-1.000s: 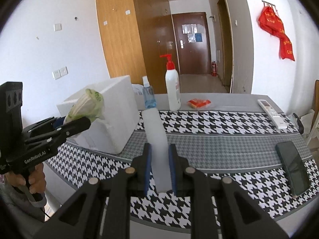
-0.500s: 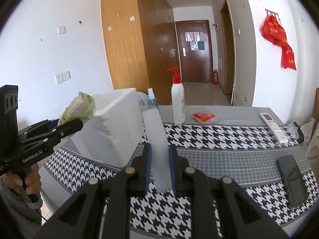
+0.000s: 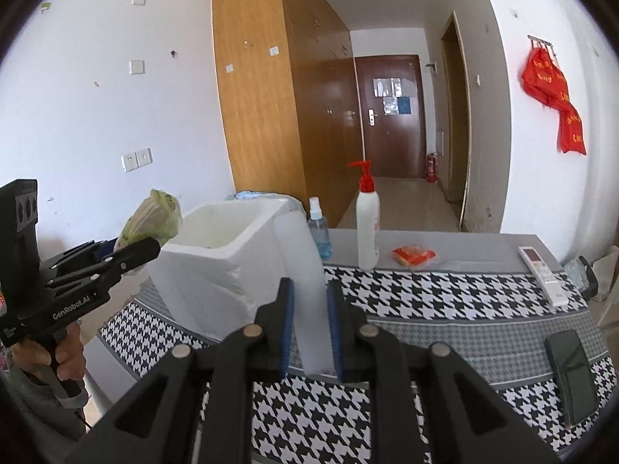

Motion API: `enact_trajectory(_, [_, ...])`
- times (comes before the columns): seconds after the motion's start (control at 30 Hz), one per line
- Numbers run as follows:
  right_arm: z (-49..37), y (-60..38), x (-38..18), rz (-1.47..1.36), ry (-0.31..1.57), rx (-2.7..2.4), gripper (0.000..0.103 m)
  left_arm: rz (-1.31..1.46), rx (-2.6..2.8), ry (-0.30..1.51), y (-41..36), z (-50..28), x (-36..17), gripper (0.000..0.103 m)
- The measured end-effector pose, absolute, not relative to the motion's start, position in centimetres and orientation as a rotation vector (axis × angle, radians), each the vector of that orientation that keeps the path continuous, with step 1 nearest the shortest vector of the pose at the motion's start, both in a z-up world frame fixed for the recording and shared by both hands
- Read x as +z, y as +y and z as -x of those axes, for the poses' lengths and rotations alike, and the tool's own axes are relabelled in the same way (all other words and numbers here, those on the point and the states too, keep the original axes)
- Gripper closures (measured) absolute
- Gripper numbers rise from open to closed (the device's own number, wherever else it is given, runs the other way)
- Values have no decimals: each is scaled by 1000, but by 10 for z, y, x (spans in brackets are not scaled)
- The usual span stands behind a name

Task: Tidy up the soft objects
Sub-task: 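Lift the packet with the left tool while the right tool lifts the tube, then carry the white tube over the foam box with the right tool and release it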

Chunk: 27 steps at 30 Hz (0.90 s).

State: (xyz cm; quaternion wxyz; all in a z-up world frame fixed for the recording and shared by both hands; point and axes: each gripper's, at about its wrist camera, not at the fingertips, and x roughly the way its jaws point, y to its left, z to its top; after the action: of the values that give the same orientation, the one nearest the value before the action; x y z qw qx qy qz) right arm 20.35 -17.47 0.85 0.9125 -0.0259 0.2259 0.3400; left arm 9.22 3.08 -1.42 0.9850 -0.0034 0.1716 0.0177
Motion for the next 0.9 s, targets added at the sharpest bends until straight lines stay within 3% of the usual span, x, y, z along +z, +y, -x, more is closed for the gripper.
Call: enact_trajectory(0.9, [-212, -114, 27, 88, 442, 795, 83, 19, 176, 312, 76, -75, -7, 67])
